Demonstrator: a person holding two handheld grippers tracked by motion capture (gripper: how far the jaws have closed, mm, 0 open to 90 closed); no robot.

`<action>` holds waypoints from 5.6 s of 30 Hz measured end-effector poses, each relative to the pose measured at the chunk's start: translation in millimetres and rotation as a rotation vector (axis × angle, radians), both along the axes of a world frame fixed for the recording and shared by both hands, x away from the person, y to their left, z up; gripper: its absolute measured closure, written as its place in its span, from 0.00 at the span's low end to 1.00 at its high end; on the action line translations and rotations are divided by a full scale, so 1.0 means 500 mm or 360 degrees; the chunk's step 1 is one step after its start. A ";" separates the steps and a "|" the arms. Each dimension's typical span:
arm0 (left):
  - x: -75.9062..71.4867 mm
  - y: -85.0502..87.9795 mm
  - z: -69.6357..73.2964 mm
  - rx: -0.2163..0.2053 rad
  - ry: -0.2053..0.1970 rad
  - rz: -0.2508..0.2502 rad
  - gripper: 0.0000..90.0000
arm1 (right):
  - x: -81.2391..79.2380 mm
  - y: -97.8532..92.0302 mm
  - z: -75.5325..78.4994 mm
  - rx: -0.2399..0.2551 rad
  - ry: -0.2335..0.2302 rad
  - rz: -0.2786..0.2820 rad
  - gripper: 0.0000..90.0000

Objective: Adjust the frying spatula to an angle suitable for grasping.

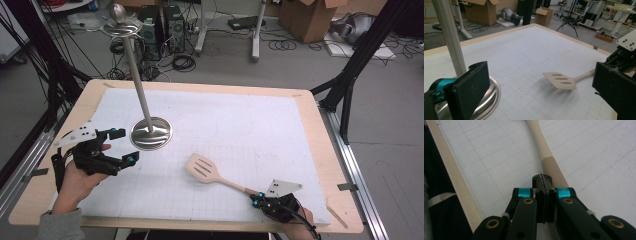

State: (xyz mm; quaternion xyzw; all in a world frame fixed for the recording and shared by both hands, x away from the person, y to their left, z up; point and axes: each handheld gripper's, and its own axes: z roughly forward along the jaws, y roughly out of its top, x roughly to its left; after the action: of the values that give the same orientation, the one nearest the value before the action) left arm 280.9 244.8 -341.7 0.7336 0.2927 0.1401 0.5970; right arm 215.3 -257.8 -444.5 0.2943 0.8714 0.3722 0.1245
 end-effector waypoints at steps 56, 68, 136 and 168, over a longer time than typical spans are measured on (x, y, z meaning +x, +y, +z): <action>-0.073 0.067 0.001 0.0032 -0.0018 0.0179 0.02 | 0.116 -0.014 -0.012 0.0058 -0.0127 -0.0279 1.00; -0.092 0.082 -0.001 0.0050 -0.0015 0.0222 0.02 | 0.139 -0.008 -0.012 0.0053 -0.0137 -0.0311 1.00; -0.162 0.150 -0.013 0.0072 0.0014 0.0432 0.02 | 0.208 0.153 -0.004 0.0023 -0.0040 -0.0056 1.00; -0.096 0.094 -0.014 0.0072 0.0025 0.0271 0.02 | 0.147 0.116 -0.006 0.0072 -0.0089 -0.0037 1.00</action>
State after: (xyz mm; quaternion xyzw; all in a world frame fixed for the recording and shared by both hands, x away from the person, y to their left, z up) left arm 233.2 292.0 -348.6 0.7204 0.3556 0.1911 0.5639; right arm 288.8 -199.9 -447.4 0.2965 0.8555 0.3984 0.1466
